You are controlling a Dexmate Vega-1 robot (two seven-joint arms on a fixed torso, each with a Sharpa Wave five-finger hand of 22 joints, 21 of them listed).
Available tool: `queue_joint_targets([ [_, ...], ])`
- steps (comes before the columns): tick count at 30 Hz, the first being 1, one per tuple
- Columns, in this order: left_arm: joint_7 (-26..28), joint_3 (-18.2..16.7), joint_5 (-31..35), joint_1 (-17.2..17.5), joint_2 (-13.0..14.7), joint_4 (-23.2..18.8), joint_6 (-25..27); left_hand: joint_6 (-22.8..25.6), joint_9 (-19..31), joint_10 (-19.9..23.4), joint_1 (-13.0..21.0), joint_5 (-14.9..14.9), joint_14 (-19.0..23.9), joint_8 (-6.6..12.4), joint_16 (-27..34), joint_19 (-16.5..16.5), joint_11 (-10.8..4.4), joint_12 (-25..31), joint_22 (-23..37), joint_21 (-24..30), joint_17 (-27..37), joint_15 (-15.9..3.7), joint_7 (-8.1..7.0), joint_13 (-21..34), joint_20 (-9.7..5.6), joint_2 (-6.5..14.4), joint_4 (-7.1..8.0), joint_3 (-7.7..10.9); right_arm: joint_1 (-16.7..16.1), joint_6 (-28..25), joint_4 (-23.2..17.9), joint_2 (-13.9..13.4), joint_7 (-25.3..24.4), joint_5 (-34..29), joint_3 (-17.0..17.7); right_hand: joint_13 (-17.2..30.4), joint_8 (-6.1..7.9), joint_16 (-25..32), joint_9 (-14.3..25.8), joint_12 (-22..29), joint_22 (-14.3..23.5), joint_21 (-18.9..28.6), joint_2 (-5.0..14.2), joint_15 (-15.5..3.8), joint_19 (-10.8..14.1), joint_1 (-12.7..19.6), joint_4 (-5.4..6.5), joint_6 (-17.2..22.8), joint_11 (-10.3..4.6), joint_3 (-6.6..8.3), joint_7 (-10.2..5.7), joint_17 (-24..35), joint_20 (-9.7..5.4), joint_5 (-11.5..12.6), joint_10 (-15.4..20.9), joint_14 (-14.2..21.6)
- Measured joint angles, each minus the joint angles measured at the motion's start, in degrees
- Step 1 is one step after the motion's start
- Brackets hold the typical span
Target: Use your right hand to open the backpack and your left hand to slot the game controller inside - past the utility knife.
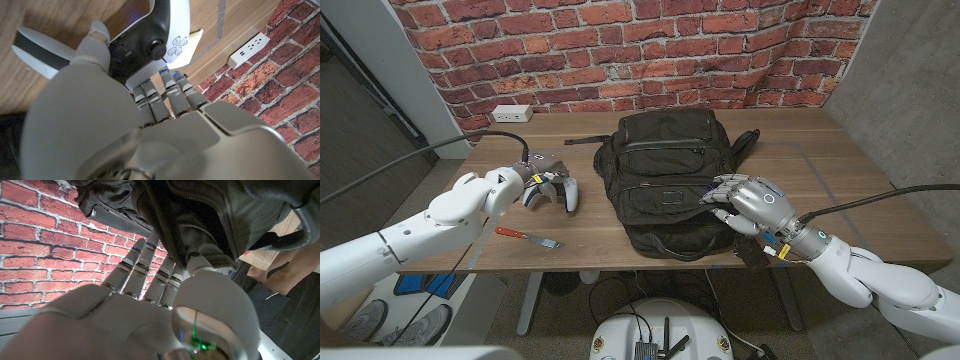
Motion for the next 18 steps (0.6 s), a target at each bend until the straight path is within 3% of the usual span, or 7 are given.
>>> queue_joint_targets([
  [7, 0.6, -0.4, -0.3, 0.8, 0.2, -0.8, 0.5, 0.2, 0.0, 0.0, 0.0, 0.0, 0.0, -0.07, 0.0, 0.0, 0.05, 0.0, 0.0, 0.0, 0.0, 0.0, 0.14, 0.0, 0.0, 0.0, 0.0, 0.0, -0.4, 1.4, -0.3, 0.1, 1.3, 2.7, 1.6, 0.2, -0.06, 0.2, 0.2, 0.0, 0.3, 0.5, -0.18, -0.61, 1.0, -0.2, -0.04, 1.5, 0.38, 1.2, 0.11, 0.5, 0.01, 0.0, 1.5, 1.8],
  [12, 1.1, -0.6, -0.4, 1.5, 0.4, -1.5, 1.0, 0.2, 0.0, 0.0, 0.0, -0.1, 0.0, -0.25, 0.0, 0.0, 0.05, 0.0, 0.0, 0.0, 0.0, -0.01, 0.19, 0.0, 0.0, 0.0, 0.0, 0.0, -0.6, 2.6, -0.4, 0.9, 2.0, 4.7, 2.9, 0.3, -0.22, 0.6, 0.3, 0.0, 0.3, 0.9, -0.19, -0.78, 1.5, -0.2, -0.85, 2.5, 0.61, 2.3, 0.56, 1.3, -0.1, 0.0, 2.7, 2.9],
  [18, 1.5, -0.9, -0.5, 2.3, 0.6, -2.5, 1.7, 0.4, 0.0, 0.0, 0.0, 0.1, 0.1, -0.46, 0.0, 0.0, 0.05, -0.1, 0.0, 0.0, 0.0, -0.1, 0.21, 0.0, 0.0, 0.0, -0.24, 0.24, -0.7, 4.0, -0.4, 2.0, 3.0, 6.7, 3.9, 0.7, -0.46, 1.1, 0.3, -0.1, 0.5, 1.3, 0.1, -1.11, 2.1, 0.1, -0.95, 3.1, 0.57, 2.64, 0.81, 1.8, -0.1, -0.2, 3.5, 4.0],
])
